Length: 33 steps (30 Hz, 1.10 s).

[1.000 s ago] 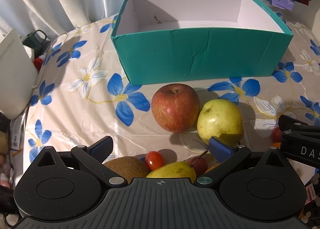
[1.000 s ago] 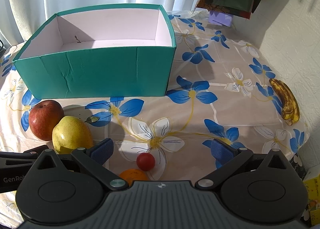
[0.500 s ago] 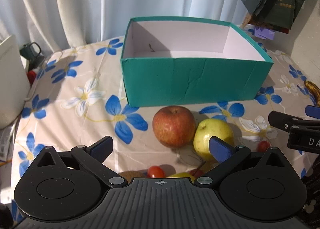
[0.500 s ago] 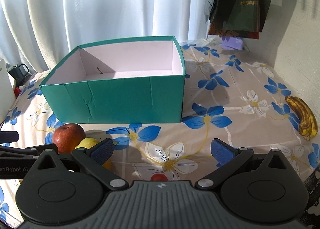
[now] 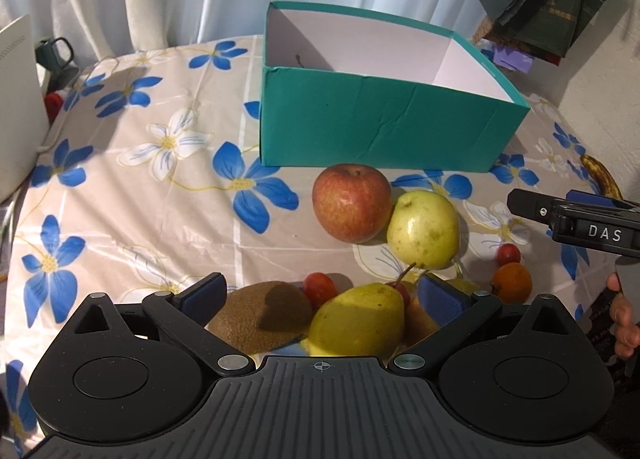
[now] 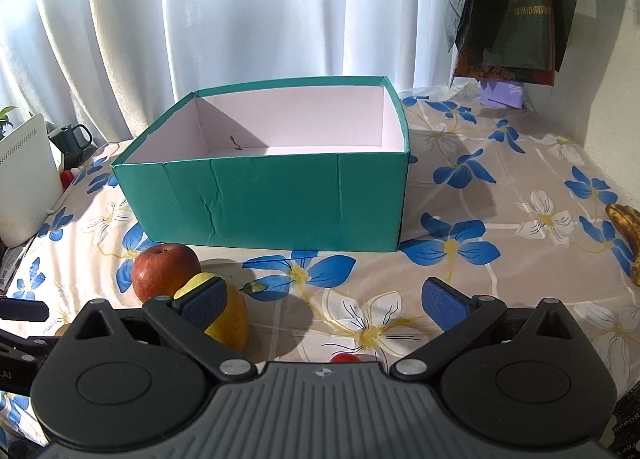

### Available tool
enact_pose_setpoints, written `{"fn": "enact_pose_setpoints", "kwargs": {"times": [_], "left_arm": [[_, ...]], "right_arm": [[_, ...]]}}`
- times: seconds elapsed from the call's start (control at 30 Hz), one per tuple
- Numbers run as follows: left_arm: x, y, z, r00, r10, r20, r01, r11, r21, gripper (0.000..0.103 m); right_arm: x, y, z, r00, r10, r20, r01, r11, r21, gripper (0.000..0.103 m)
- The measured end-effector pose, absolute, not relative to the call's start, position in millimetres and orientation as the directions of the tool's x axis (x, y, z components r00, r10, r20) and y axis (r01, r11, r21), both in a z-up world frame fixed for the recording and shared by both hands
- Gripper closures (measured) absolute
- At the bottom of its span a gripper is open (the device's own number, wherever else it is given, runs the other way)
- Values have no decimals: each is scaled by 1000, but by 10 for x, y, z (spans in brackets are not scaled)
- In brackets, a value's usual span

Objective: Organize fruits
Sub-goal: 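Lower the left gripper onto the yellow pear and close it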

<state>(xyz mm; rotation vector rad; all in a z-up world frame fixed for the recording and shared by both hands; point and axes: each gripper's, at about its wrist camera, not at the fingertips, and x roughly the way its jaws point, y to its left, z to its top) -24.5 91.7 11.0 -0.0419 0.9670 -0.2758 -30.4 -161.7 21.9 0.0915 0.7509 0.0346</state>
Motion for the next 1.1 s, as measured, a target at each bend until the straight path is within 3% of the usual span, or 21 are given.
{"fn": "enact_pose_setpoints", "kwargs": {"times": [0.2, 0.33, 0.37, 0.47, 0.87, 1.1], "left_arm": [[-205, 1010, 174, 520, -243, -819, 189, 968, -168, 0], [-260, 848, 142, 466, -308, -829, 288, 939, -187, 0], [-266, 817, 127, 459, -307, -834, 305, 936, -176, 1], [-258, 749, 72, 428, -312, -848, 357, 920, -159, 23], [-128, 609, -102, 351, -310, -884, 451, 883, -130, 40], [-136, 443, -166, 347, -233, -908, 515, 857, -23, 40]], "right_arm": [[-253, -1685, 119, 702, 68, -709, 20, 993, 115, 0], [-223, -1694, 92, 685, 67, -726, 21, 994, 112, 0], [-219, -1692, 92, 682, 64, -728, 23, 994, 109, 0], [-224, -1674, 96, 685, 44, -727, 37, 995, 95, 0], [-269, -1634, 147, 677, -29, -736, 105, 993, 57, 0], [-285, -1759, 132, 671, -39, -740, 134, 989, 69, 0]]}}
